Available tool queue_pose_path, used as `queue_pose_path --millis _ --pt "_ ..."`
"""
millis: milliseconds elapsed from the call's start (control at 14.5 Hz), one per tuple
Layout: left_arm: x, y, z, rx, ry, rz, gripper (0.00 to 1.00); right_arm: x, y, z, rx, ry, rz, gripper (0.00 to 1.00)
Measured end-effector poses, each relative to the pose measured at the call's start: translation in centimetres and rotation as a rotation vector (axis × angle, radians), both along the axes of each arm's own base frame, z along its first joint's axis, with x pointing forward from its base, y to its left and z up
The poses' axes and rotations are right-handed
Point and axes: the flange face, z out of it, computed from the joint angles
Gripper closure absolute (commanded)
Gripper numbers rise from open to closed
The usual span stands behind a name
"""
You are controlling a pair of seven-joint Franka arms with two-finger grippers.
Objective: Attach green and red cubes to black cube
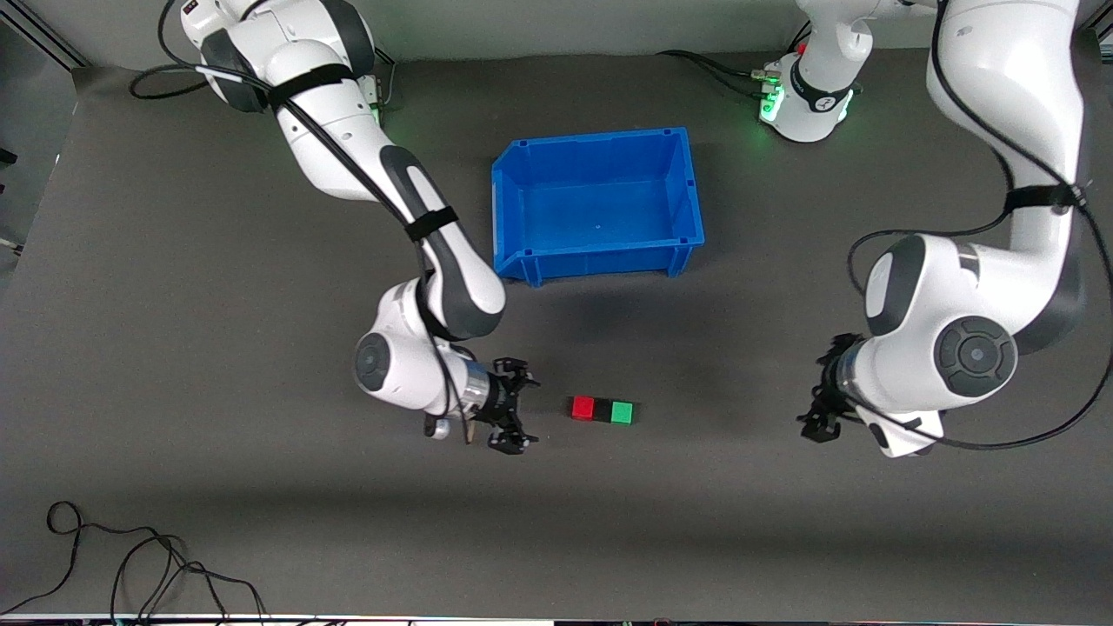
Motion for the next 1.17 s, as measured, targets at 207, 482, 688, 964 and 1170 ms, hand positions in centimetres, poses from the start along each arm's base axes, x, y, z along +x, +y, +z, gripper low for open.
queue_pose_path --millis 207,482,688,964,1170 --pt "-1.3 4.1 2.0 0.002 0.020 -0.253 0.00 1.3 -6.0 2.5 -0.043 0.024 0.117 0.00" --pt "-4.0 13.4 7.2 -0.031 0.020 -0.583 0.00 2.5 -15.9 6.8 -0.061 0.024 0.276 0.00" --pt "-7.6 16.9 11.4 -0.034 0.001 -0.698 0.00 2.0 -22.8 10.2 -0.068 -0.020 0.403 0.00" --pt "-11.2 15.6 16.3 -0.073 -0.009 -0.770 0.00 0.6 -28.3 15.8 -0.196 -0.048 0.598 0.00" --pt "-12.7 15.1 19.1 -0.073 -0.029 -0.814 0.00 -0.8 -30.1 21.1 -0.282 -0.093 0.762 0.00"
